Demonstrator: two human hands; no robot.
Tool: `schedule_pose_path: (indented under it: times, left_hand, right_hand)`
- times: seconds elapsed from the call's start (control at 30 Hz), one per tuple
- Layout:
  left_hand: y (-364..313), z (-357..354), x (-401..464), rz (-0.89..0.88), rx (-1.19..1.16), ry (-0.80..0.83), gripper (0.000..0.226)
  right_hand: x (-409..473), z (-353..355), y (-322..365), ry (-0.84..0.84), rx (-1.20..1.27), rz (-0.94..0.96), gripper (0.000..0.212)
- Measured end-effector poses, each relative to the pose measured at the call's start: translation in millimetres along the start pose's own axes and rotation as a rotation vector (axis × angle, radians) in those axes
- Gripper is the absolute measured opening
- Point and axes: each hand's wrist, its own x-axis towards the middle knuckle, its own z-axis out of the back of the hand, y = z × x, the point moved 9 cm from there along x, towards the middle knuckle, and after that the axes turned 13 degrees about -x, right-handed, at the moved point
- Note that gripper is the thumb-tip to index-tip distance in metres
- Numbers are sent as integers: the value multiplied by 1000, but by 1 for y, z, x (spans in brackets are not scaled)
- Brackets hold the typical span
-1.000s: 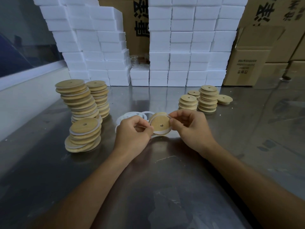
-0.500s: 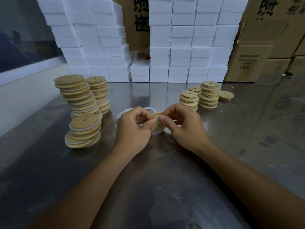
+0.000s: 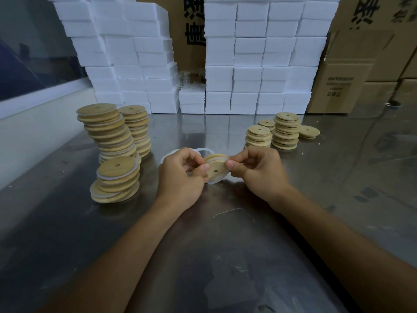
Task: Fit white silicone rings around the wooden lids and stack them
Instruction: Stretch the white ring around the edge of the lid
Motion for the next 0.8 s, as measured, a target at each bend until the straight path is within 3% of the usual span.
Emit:
schedule_pose_path:
  times: [0.33,0.63,0.8]
  left_hand:
    - [0,-3,-2,64,-125,27,32]
    - [11,-3,-2,169,-195,5,26]
    - [10,-3,-1,135,-108,3,24]
  right_hand:
    - [0,-1,-5,59,117,-61,3]
    - [-2,-4,-7,91,117,-82,18]
    - [-2,-4,-5,89,118,-64,2]
